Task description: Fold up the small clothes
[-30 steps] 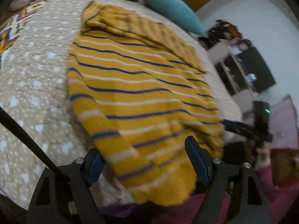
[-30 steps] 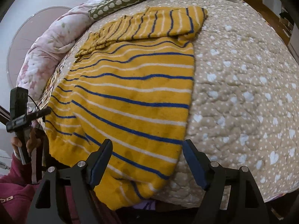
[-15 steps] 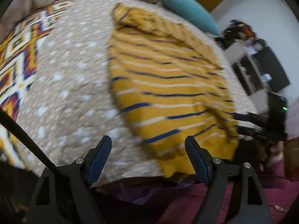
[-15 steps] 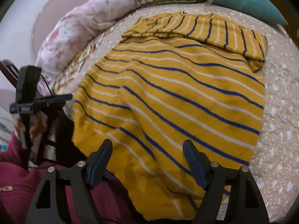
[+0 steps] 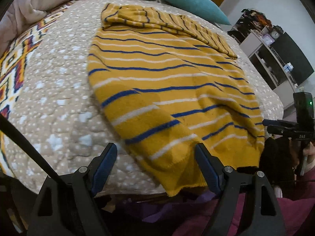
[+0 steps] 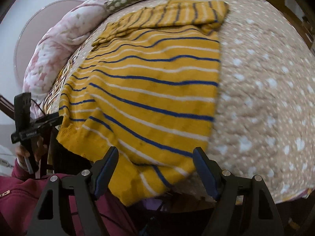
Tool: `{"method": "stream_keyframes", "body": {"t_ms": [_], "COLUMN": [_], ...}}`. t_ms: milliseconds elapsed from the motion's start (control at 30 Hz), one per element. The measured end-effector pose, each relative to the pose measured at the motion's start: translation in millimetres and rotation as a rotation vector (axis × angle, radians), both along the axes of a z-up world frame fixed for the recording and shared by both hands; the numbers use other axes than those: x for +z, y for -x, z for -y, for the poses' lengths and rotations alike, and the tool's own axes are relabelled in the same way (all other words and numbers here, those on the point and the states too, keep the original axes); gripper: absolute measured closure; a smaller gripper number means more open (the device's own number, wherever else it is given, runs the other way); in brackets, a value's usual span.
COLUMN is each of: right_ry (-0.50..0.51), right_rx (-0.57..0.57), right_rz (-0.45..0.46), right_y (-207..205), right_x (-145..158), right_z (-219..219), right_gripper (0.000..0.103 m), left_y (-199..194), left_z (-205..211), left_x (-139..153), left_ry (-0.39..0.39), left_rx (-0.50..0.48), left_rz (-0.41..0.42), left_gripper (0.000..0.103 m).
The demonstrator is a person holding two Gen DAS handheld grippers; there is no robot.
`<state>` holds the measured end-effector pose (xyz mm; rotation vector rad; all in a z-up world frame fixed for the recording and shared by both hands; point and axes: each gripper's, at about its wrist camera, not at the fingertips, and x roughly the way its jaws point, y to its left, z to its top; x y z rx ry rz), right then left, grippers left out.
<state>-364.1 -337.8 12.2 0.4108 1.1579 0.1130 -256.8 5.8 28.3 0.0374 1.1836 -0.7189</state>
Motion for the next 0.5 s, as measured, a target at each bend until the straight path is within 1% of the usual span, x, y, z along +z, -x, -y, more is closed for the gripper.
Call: {"method": "stream_keyframes", "body": {"t_ms": [67,133,233,300,333,367,400,433,500], "right_ry": [-0.008,-0.017,-0.049,-0.083,-0.102,-0.124,-0.142,-0.158,-0.170], "right_rx": [-0.015,-0.026,-0.032,-0.023,-0.017,-0.008,0.000,0.007,0.004], "right_rz": [-0.003,-0.017,-0.044,-0.050,-0.052,-0.062,-0.070,-0.071,-0.061], "right_y": [7,11,19,24,25,27,26,25,24], "right_x": [-1,-5,-13,-18,-22,-27,-32,-37,-42], "right_z": [5,9,10,8,6,3,0,-3,-7], "right_gripper": [0.021,0.021,0.021,0.021,0.021,0.021,0.021,0.021,0.020], "left_y": [-3,-7,-12,-13,-14,-15,-15,-13,-11], "left_z": [2,0,-4,-8,-8,-7,-5,-2,3], "left_x": [-3,-3,-2,-1,-2,-4,-5,-5,-4], "left_ry": [0.005,0.029,0.079,0.108,0.117,0.133,0.141,0.140,0.121], "left_rx": [0.018,0.041,0.080,0.100,0.112,0.128,0.134,0.136,0.106], "left_rz": [-0.019,-0.043,-0.088,-0.100,-0.105,-0.116,-0.118,-0.110,-0.091], "left_gripper": [0.024,0.024,0.024,0.024,0.022,0.018,0.014,0.013,0.013]}}
